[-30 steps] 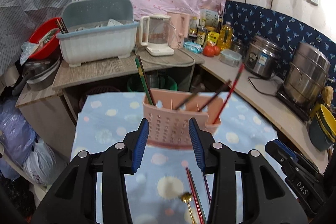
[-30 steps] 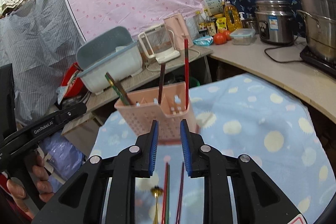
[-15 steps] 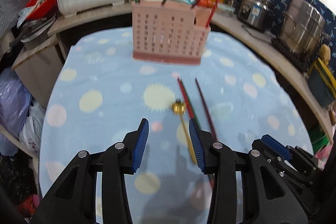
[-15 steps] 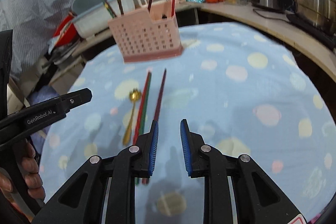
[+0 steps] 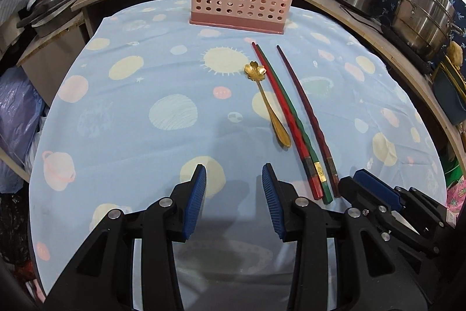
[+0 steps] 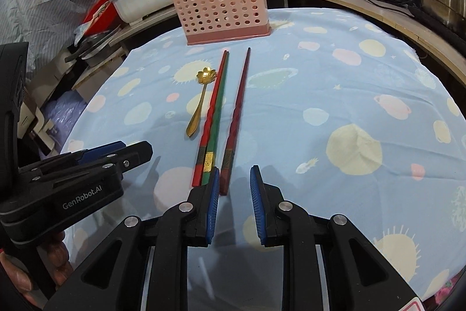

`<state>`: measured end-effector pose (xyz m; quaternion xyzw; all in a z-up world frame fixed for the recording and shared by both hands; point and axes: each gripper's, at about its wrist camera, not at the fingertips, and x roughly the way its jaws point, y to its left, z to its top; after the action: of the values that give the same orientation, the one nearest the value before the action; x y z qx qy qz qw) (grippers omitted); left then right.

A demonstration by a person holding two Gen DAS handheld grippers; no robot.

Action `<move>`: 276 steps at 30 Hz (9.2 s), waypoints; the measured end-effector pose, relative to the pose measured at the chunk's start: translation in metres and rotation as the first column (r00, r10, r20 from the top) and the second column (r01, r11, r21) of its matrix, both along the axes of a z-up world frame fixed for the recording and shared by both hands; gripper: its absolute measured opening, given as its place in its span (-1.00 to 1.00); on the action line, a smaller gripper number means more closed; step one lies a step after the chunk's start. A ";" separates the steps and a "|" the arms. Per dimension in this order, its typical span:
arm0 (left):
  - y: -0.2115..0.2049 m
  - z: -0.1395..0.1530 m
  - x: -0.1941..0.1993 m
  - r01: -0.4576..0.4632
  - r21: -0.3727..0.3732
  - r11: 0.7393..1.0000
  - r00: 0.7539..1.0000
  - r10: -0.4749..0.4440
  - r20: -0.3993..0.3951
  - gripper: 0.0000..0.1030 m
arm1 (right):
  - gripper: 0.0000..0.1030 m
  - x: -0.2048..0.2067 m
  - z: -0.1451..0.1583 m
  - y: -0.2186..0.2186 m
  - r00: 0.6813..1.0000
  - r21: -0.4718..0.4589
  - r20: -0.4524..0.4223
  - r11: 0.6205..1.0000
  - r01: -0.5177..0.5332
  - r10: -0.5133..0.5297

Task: Organize utensils

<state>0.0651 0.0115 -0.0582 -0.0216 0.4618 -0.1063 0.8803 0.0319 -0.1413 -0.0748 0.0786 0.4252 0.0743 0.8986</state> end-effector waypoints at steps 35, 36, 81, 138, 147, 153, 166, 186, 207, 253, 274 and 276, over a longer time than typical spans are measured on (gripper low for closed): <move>-0.040 -0.007 -0.009 0.108 -0.063 0.992 0.993 -0.110 -0.036 -0.25 | -0.86 0.001 -0.005 -0.027 0.997 -0.007 0.001 0.997 0.073 -0.073; -0.041 -0.007 -0.009 0.108 -0.057 0.992 0.993 -0.110 -0.037 -0.25 | -0.86 0.001 -0.005 -0.028 0.997 -0.005 0.000 0.997 0.073 -0.073; -0.025 -0.001 -0.009 0.086 -0.074 0.993 0.996 -0.088 -0.021 -0.86 | -0.86 -0.006 0.004 -0.030 0.997 0.009 0.016 0.997 0.071 -0.071; 0.000 0.265 0.070 0.033 -0.073 0.997 0.884 0.005 0.468 -0.86 | -0.86 0.073 0.253 -0.065 0.877 0.143 0.474 0.990 0.011 -0.078; 0.008 0.327 0.132 -0.027 -0.072 0.997 0.814 0.064 0.577 -0.86 | -0.86 0.149 0.298 -0.054 0.844 0.140 0.528 0.990 0.022 -0.094; 0.010 0.341 0.174 -0.058 -0.069 0.996 0.799 0.088 0.595 -0.87 | -0.86 0.197 0.306 -0.046 0.839 0.157 0.534 0.987 0.028 -0.109; 0.038 0.242 0.176 -0.062 -0.041 0.997 0.916 0.073 0.395 -0.85 | -0.86 0.175 0.254 -0.042 0.882 0.164 0.464 0.986 -0.001 -0.076; 0.086 0.064 0.185 -0.202 0.006 0.979 0.979 0.202 0.032 -0.42 | -0.86 0.126 0.181 -0.066 0.931 0.143 0.336 0.985 0.099 -0.142; 0.097 0.001 0.294 -0.220 0.018 0.975 0.972 0.221 -0.086 -0.46 | -0.86 0.229 0.181 -0.053 0.961 0.096 0.242 0.989 0.111 -0.131; 0.052 0.282 0.198 -0.058 -0.103 0.993 0.907 0.096 0.411 -0.87 | -0.86 0.203 0.282 -0.043 0.908 0.145 0.414 0.989 0.003 -0.064; 0.025 0.263 0.260 -0.044 -0.125 0.991 0.921 0.088 0.380 -0.74 | -0.52 0.271 0.249 -0.025 0.934 0.138 0.351 0.990 0.026 -0.074; 0.026 0.258 0.253 -0.049 -0.128 0.991 0.921 0.094 0.378 -0.48 | -0.52 0.265 0.247 -0.028 0.935 0.148 0.346 0.989 0.027 -0.077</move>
<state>0.3183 0.0374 0.2002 -0.0682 0.2728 -0.1028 0.9541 0.2966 -0.1693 0.1721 0.1385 0.2494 0.0930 0.9539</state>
